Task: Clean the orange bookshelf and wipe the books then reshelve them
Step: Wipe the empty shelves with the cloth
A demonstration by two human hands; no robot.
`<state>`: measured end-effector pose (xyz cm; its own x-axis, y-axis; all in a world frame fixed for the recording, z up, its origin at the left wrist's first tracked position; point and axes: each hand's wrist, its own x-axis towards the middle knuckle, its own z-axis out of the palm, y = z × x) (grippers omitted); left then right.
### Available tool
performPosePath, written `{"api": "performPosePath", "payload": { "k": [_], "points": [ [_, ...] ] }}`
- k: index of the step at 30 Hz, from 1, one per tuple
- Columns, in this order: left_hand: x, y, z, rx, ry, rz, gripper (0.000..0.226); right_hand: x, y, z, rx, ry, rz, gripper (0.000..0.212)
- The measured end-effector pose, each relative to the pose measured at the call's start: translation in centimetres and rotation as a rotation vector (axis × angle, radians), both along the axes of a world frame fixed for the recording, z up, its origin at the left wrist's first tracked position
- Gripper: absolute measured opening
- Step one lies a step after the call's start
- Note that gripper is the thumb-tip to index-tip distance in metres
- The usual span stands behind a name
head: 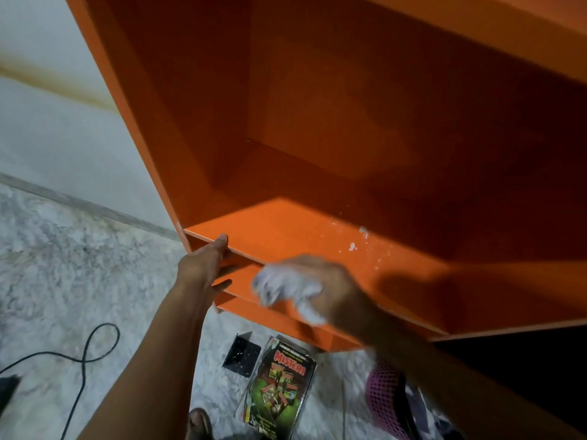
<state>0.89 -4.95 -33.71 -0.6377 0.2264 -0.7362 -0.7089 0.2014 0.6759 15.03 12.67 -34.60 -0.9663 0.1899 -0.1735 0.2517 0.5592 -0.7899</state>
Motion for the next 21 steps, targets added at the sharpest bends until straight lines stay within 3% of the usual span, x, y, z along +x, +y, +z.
{"api": "performPosePath", "payload": {
  "k": [3, 5, 9, 11, 13, 18, 21],
  "points": [
    [1.1, 0.7, 0.4, -0.011, -0.01, -0.035, 0.028, -0.5, 5.3, 3.3, 0.076, 0.094, -0.302, 0.034],
    [2.1, 1.4, 0.5, -0.01, -0.024, -0.058, 0.029, -1.6, 9.7, 4.8, 0.156, 0.182, -0.428, 0.037],
    [3.7, 2.6, -0.2, -0.004, -0.054, -0.061, 0.034, -3.8, 16.5, 4.4, 0.54, 0.252, -0.402, 0.045],
    [3.8, 2.9, -0.5, -0.012, -0.052, -0.056, 0.034, -4.2, 17.3, 3.6, 0.61, 0.181, -0.331, 0.051],
    [3.7, 2.9, -0.6, -0.022, -0.045, -0.064, 0.035, -4.5, 16.3, 2.5, 0.608, 0.069, -0.265, 0.055],
    [3.5, 2.7, -0.8, -0.013, -0.041, -0.081, 0.037, -4.9, 13.1, 0.8, 0.46, 0.086, -0.315, 0.05],
    [3.5, 2.7, -0.8, -0.018, -0.031, -0.082, 0.032, -2.8, 8.4, 0.4, 0.368, 0.102, -0.135, 0.056]
  ]
}}
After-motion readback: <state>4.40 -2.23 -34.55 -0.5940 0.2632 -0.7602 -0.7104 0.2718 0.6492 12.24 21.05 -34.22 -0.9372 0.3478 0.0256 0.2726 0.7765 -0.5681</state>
